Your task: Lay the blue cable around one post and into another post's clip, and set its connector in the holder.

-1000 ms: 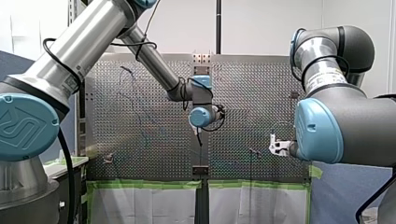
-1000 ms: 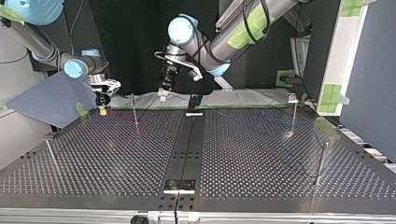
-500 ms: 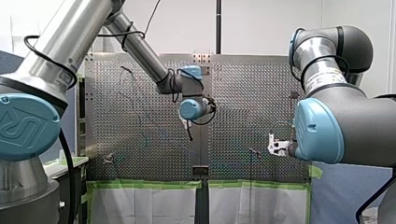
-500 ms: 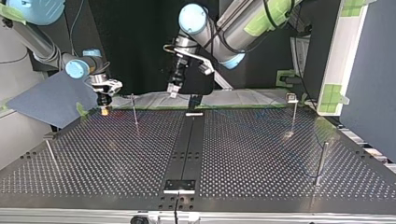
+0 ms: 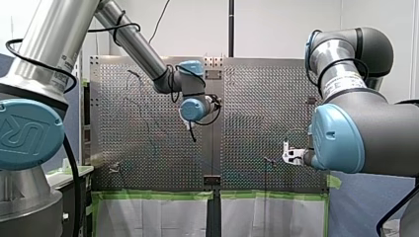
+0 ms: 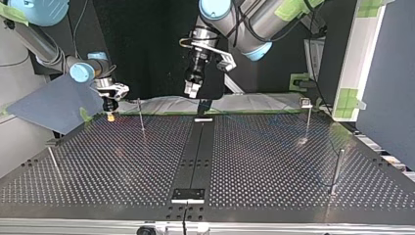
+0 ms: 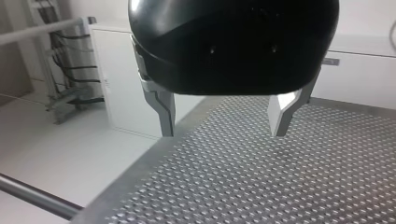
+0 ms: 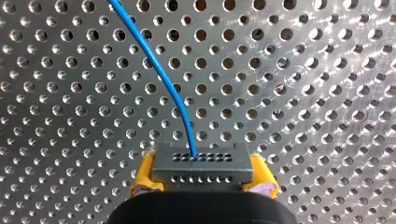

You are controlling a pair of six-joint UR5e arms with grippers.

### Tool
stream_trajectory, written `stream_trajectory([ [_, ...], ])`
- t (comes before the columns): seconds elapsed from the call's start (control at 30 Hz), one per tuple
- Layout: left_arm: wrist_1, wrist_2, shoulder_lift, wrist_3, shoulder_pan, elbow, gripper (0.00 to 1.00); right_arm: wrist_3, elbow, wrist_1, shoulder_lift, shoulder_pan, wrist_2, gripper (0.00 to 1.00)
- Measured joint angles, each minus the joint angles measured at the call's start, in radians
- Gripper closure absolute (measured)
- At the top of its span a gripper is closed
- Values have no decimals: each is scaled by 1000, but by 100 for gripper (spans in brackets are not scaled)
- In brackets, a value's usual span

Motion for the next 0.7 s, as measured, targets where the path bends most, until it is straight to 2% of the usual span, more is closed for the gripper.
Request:
stream_trajectory([
  [0.5, 77, -1, 126, 2, 18, -130, 2, 3, -1, 2, 0, 12, 0, 100],
  [0.7, 131, -1, 137, 3, 30, -188, 2, 3, -3, 10, 0, 17, 0, 100],
])
